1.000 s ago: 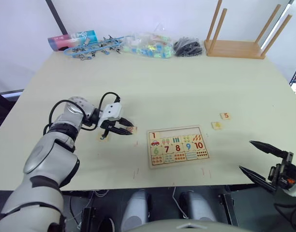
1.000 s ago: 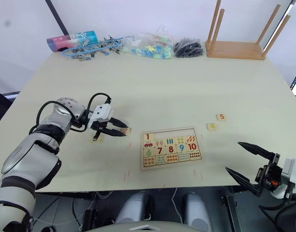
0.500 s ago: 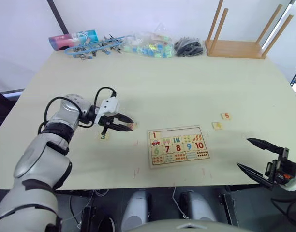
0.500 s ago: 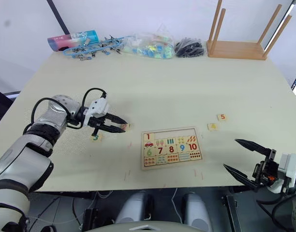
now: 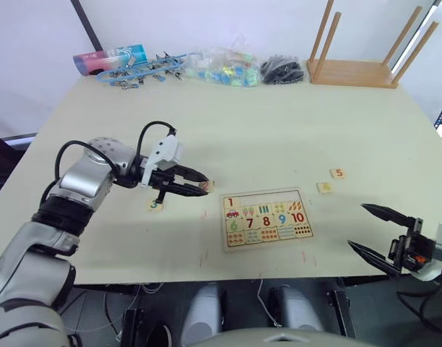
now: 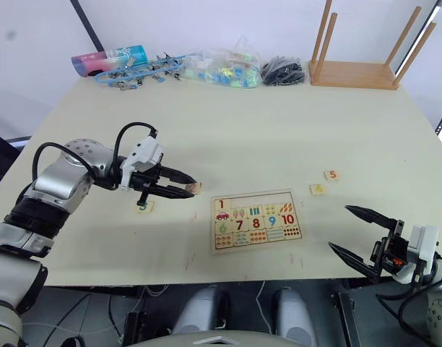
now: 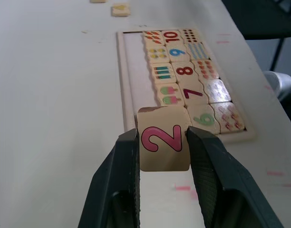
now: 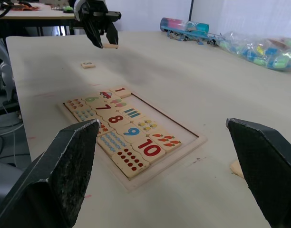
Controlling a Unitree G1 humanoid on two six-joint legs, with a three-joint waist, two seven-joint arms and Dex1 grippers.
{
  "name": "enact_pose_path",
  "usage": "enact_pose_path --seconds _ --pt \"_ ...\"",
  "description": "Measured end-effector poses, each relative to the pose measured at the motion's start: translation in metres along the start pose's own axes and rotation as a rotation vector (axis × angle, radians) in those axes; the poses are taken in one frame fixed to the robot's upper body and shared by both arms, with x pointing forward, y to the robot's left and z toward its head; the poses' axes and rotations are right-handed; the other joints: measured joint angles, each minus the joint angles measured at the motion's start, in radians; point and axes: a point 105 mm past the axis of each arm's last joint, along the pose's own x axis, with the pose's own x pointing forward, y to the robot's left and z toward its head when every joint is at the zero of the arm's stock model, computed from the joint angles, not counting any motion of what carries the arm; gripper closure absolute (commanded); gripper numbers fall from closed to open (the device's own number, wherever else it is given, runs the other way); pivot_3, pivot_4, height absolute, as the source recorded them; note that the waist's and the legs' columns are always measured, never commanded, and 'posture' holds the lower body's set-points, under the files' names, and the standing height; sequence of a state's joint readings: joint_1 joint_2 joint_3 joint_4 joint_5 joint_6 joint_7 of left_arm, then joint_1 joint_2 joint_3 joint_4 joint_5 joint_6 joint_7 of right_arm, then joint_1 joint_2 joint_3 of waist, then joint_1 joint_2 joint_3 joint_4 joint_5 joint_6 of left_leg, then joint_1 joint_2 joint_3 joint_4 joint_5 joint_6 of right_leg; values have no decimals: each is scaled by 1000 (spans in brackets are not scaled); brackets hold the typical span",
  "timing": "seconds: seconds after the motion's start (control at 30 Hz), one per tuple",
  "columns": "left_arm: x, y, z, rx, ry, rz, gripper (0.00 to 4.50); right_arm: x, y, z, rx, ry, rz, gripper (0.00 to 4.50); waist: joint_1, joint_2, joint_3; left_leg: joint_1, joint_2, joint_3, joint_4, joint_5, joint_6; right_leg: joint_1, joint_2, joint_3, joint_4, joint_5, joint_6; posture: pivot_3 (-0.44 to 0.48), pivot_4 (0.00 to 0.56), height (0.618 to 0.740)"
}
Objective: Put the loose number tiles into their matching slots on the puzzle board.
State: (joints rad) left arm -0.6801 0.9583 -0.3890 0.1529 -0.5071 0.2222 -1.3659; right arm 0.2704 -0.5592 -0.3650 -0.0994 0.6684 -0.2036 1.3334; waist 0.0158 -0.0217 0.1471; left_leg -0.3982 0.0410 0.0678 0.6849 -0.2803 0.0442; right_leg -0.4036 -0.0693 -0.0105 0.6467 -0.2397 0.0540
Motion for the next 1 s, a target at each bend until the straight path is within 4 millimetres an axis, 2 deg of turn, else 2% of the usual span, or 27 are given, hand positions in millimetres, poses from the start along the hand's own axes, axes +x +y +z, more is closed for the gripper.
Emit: enact_pose_path --seconds 0.2,0.4,0.53,0.63,1.0 --pt "12 -7 11 8 84 52 3535 3 -2 2 -9 -7 5 0 0 0 0 1 0 0 0 0 0 0 0 0 0 0 0 0 150 737" --pt "28 -4 17 41 159 140 3535 3 -1 0 -2 -11 -4 0 0 1 0 1 0 1 0 0 0 0 1 1 0 0 0 0 150 737" --pt "42 -12 20 25 175 120 3535 1 2 0 5 -6 -5 0 -1 1 0 1 0 1 0 0 0 0 1 1 0 0 0 0 150 737" --pt "45 -15 19 19 206 115 3535 2 2 0 5 -5 -6 0 -1 1 0 1 0 1 0 0 0 0 1 1 0 0 0 0 150 737" --pt "65 -15 23 85 307 61 3535 8 1 3 -6 -24 -6 0 0 1 0 1 -1 1 0 0 0 1 8 10 0 0 0 0 150 737"
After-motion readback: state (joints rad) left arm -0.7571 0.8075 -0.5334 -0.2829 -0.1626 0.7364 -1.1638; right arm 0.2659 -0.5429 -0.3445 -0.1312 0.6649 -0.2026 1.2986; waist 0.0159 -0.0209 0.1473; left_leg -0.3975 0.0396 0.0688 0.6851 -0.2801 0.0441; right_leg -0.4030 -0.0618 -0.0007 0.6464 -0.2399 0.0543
